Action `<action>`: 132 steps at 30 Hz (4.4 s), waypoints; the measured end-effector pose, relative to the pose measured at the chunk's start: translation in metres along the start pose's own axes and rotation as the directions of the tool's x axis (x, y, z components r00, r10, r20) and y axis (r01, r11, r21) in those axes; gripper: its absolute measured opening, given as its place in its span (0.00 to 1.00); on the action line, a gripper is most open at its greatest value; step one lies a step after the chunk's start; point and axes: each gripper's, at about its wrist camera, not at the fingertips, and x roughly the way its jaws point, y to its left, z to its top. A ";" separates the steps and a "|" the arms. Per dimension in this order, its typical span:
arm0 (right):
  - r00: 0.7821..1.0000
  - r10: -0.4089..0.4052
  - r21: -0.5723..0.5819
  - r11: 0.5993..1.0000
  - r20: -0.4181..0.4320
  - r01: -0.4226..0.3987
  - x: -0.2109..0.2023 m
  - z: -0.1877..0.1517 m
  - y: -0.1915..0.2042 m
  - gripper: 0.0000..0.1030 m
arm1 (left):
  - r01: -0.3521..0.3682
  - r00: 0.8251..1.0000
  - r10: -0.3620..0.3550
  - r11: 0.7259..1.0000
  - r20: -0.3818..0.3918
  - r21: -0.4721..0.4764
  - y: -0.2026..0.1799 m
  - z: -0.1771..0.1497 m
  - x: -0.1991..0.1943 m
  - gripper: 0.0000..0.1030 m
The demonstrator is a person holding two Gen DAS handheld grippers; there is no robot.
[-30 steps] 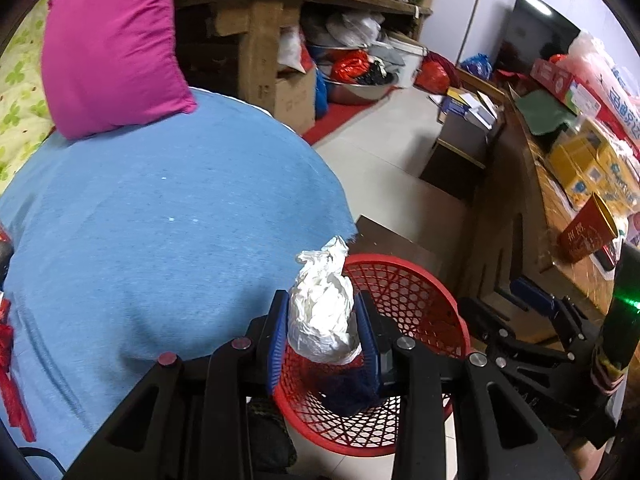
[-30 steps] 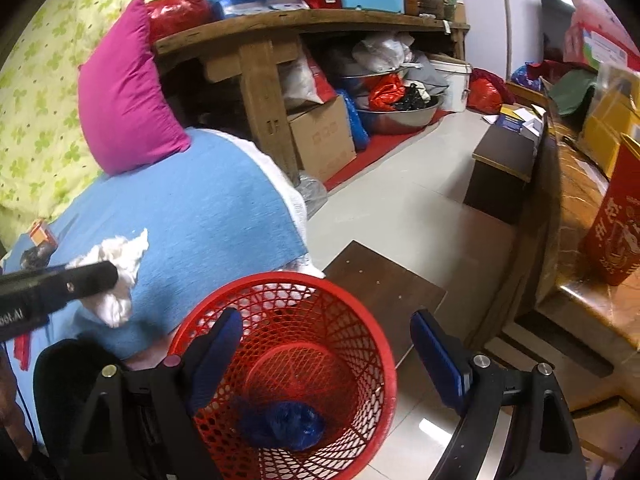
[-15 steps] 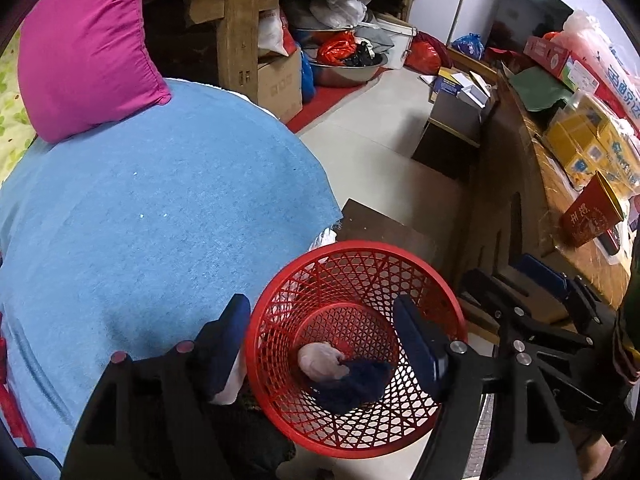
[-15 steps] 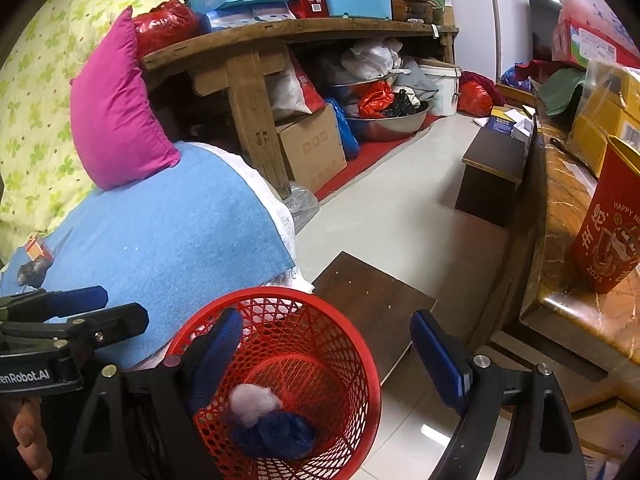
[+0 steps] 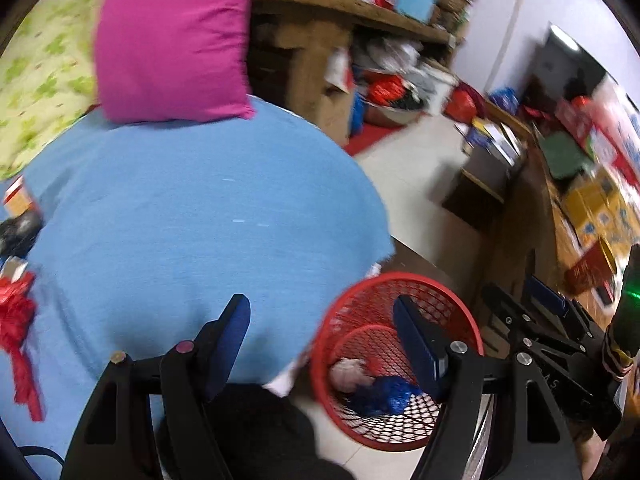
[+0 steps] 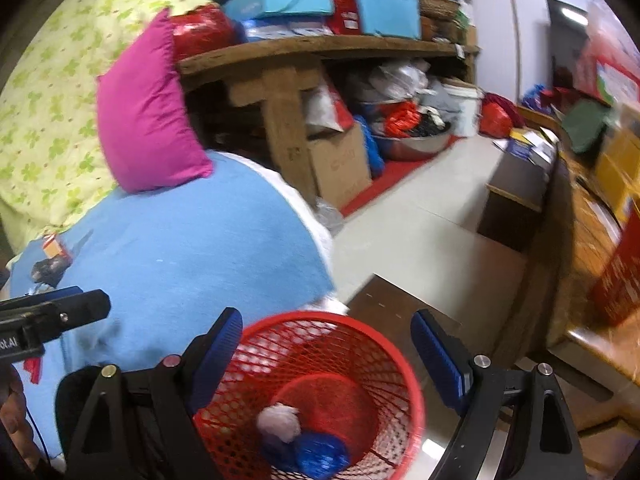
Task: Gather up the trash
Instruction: 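Move both tools back over the blanket toward the red bags, then grasp the red ribbon bow with the left tool while the right tool grasps the red bag, then lift the red ribbon bow and red bag and carry them toward the basket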
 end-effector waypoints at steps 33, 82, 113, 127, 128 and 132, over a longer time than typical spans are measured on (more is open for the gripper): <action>0.910 0.396 -0.412 0.814 -0.121 -0.409 0.007 -0.005 0.289 0.89 | -0.225 0.956 0.292 0.786 0.026 -0.576 0.363 -0.096 -0.074 0.73; 0.815 0.516 -0.559 0.606 -0.264 -0.565 0.039 -0.018 0.437 0.89 | -0.391 0.814 0.580 0.586 0.031 -0.710 0.397 -0.168 -0.115 0.28; 0.790 0.448 -0.600 0.517 -0.417 -0.610 0.112 -0.055 0.554 0.64 | -0.387 0.832 0.555 0.555 -0.019 -0.737 0.415 -0.173 -0.099 0.28; 0.806 0.495 -0.523 0.615 -0.325 -0.589 0.060 -0.028 0.458 0.63 | -0.428 0.819 0.572 0.558 -0.044 -0.711 0.397 -0.173 -0.101 0.28; 0.804 0.500 -0.516 0.620 -0.321 -0.591 0.057 -0.026 0.452 0.63 | -0.430 0.821 0.569 0.559 -0.049 -0.709 0.393 -0.174 -0.101 0.28; 0.806 0.506 -0.504 0.632 -0.307 -0.589 0.049 -0.023 0.437 0.64 | -0.423 0.829 0.556 0.561 -0.055 -0.711 0.381 -0.175 -0.106 0.28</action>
